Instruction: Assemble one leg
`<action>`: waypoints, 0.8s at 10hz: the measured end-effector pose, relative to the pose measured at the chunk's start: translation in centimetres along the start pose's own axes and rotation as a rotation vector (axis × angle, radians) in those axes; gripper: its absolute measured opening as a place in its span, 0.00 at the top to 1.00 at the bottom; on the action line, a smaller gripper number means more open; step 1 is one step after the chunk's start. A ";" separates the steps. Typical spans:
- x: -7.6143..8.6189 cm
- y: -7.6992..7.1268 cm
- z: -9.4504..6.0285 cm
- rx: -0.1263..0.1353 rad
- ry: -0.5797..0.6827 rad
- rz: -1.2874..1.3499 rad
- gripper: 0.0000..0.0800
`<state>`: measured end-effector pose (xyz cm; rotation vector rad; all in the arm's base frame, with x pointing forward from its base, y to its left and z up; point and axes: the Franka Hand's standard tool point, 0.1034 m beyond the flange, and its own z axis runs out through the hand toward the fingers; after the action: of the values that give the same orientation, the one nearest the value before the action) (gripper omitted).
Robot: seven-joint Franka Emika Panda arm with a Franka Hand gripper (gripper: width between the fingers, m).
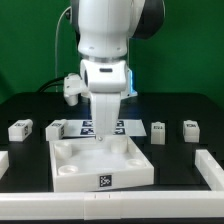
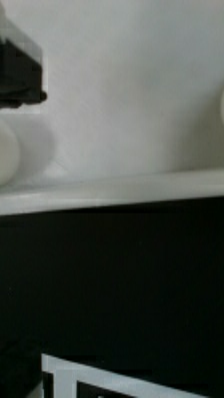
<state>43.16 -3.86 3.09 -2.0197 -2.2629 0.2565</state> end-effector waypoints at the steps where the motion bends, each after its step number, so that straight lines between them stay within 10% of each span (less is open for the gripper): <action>1: -0.1 0.0 0.4 0.006 0.002 0.001 0.19; 5: 0.0 0.0 1.2 0.020 0.007 0.000 0.22; 8: -0.1 0.0 2.3 0.037 0.013 0.007 0.74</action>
Offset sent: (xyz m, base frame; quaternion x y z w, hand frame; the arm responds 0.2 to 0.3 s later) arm 0.0047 0.0023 -0.0048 -0.0100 0.0033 -0.0241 0.9997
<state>42.73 -4.12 0.81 -2.0058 -2.2263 0.2828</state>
